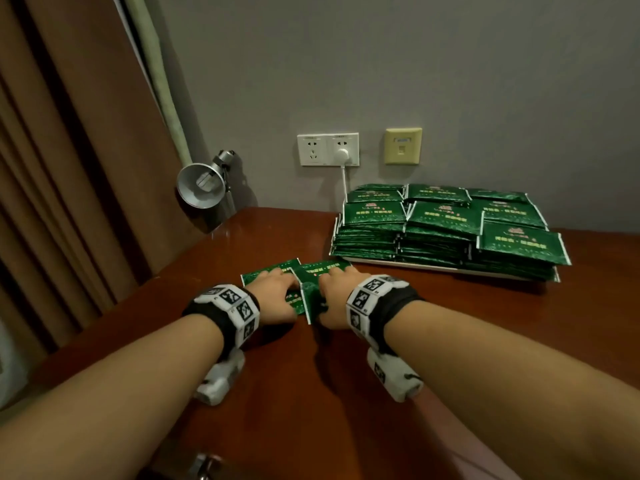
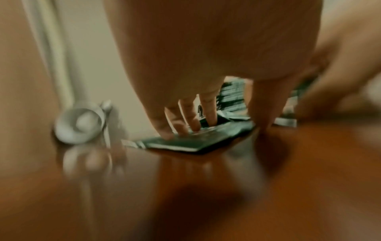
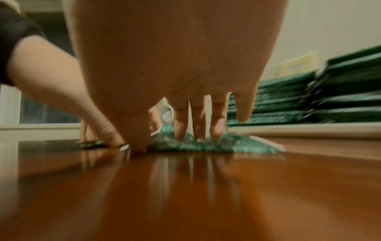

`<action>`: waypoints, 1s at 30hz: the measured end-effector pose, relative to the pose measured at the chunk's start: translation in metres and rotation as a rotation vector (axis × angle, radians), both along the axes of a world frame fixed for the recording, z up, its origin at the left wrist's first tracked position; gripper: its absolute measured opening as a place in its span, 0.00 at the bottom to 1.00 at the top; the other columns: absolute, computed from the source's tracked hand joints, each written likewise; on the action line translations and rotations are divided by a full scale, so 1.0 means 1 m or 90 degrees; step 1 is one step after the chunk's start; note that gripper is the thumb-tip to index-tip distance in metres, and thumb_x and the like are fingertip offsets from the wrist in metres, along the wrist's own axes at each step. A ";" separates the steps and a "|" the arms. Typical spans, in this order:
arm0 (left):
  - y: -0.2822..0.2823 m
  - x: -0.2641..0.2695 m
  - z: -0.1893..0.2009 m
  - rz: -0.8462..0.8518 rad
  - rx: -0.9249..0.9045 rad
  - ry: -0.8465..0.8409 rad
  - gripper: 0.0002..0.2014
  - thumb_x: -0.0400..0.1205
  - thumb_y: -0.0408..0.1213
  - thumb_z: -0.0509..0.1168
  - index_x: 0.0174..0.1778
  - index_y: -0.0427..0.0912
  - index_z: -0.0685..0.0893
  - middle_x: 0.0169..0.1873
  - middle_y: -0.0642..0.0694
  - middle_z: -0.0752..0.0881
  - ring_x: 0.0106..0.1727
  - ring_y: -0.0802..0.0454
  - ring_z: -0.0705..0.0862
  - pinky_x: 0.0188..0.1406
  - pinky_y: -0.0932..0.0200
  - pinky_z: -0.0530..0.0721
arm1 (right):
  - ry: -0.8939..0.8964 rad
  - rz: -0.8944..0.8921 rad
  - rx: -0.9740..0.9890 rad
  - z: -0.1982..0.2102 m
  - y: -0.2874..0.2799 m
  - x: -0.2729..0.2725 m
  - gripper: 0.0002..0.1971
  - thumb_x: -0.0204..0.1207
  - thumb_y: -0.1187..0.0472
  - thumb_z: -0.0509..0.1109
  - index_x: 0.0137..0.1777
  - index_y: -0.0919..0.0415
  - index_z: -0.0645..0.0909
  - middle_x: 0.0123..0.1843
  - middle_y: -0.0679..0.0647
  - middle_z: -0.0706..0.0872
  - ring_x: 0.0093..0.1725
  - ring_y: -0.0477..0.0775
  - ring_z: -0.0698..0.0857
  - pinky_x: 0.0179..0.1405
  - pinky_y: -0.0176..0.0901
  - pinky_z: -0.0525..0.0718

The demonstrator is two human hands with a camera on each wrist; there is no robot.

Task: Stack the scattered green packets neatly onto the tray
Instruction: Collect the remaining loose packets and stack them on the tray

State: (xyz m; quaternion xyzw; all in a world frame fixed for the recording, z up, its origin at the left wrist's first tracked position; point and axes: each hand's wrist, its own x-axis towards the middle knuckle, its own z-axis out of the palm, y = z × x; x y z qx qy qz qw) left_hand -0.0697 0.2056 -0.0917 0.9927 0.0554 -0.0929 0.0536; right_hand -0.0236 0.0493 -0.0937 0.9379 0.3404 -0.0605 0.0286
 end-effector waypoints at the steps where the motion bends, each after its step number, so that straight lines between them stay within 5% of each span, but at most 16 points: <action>1: -0.007 -0.005 0.001 -0.005 -0.019 0.006 0.30 0.74 0.46 0.73 0.72 0.47 0.74 0.63 0.43 0.74 0.67 0.44 0.73 0.65 0.50 0.77 | 0.004 0.001 -0.007 0.004 -0.007 -0.003 0.26 0.63 0.34 0.67 0.56 0.50 0.76 0.54 0.55 0.81 0.55 0.61 0.79 0.56 0.56 0.82; 4: -0.030 -0.021 0.006 -0.048 -0.077 0.035 0.31 0.75 0.46 0.75 0.73 0.46 0.75 0.64 0.45 0.74 0.67 0.47 0.76 0.68 0.52 0.77 | 0.048 -0.005 -0.116 0.016 -0.027 -0.012 0.28 0.53 0.26 0.68 0.38 0.49 0.77 0.38 0.51 0.86 0.38 0.58 0.85 0.47 0.56 0.87; 6: -0.048 -0.027 0.009 -0.085 -0.099 0.052 0.28 0.75 0.43 0.76 0.71 0.46 0.77 0.60 0.48 0.77 0.63 0.49 0.79 0.64 0.55 0.79 | 0.096 -0.013 -0.216 0.028 -0.041 -0.027 0.27 0.59 0.27 0.72 0.33 0.52 0.78 0.37 0.53 0.87 0.37 0.57 0.84 0.43 0.52 0.86; 9: -0.063 -0.028 0.007 -0.073 -0.171 0.029 0.25 0.74 0.42 0.76 0.67 0.47 0.79 0.58 0.48 0.82 0.59 0.49 0.81 0.60 0.54 0.82 | 0.070 -0.055 -0.259 0.030 -0.063 -0.033 0.37 0.61 0.25 0.71 0.49 0.61 0.79 0.48 0.55 0.85 0.46 0.57 0.84 0.48 0.52 0.84; 12: -0.057 -0.026 0.003 0.053 -0.017 -0.059 0.41 0.70 0.60 0.75 0.76 0.48 0.69 0.69 0.41 0.72 0.69 0.41 0.72 0.68 0.45 0.76 | 0.012 -0.123 -0.183 0.021 -0.076 -0.032 0.61 0.48 0.18 0.70 0.72 0.63 0.66 0.60 0.59 0.81 0.55 0.62 0.84 0.54 0.56 0.84; 15: -0.045 -0.022 -0.006 0.147 0.057 0.030 0.60 0.61 0.76 0.69 0.83 0.48 0.54 0.77 0.36 0.64 0.76 0.35 0.66 0.74 0.38 0.70 | 0.043 -0.153 -0.140 0.012 -0.076 -0.031 0.61 0.49 0.17 0.69 0.72 0.64 0.68 0.56 0.58 0.83 0.52 0.60 0.86 0.53 0.56 0.86; 19: -0.033 -0.009 -0.017 0.124 0.066 0.079 0.66 0.56 0.81 0.66 0.85 0.49 0.50 0.81 0.38 0.62 0.79 0.36 0.64 0.77 0.38 0.67 | 0.049 -0.180 -0.132 0.004 -0.068 -0.022 0.64 0.43 0.15 0.67 0.74 0.61 0.67 0.58 0.58 0.83 0.54 0.61 0.84 0.56 0.57 0.84; 25: -0.027 0.000 -0.008 0.127 0.026 -0.024 0.57 0.60 0.70 0.75 0.81 0.45 0.62 0.73 0.41 0.73 0.72 0.38 0.73 0.71 0.42 0.75 | 0.032 -0.192 -0.082 0.010 -0.063 -0.007 0.63 0.44 0.19 0.73 0.72 0.63 0.65 0.59 0.58 0.80 0.54 0.62 0.83 0.53 0.58 0.85; 28: -0.014 0.001 0.002 0.146 -0.031 -0.122 0.43 0.65 0.58 0.79 0.72 0.46 0.72 0.64 0.45 0.83 0.59 0.45 0.83 0.54 0.50 0.84 | 0.005 -0.167 -0.011 0.017 -0.069 -0.001 0.49 0.56 0.29 0.79 0.68 0.61 0.68 0.46 0.52 0.81 0.44 0.57 0.84 0.40 0.50 0.86; 30: -0.010 -0.005 0.011 0.145 -0.023 -0.196 0.35 0.69 0.56 0.78 0.68 0.48 0.76 0.60 0.49 0.85 0.55 0.47 0.84 0.46 0.54 0.82 | -0.052 -0.151 0.029 0.021 -0.074 -0.001 0.42 0.61 0.32 0.78 0.67 0.57 0.71 0.47 0.51 0.82 0.45 0.58 0.84 0.39 0.49 0.85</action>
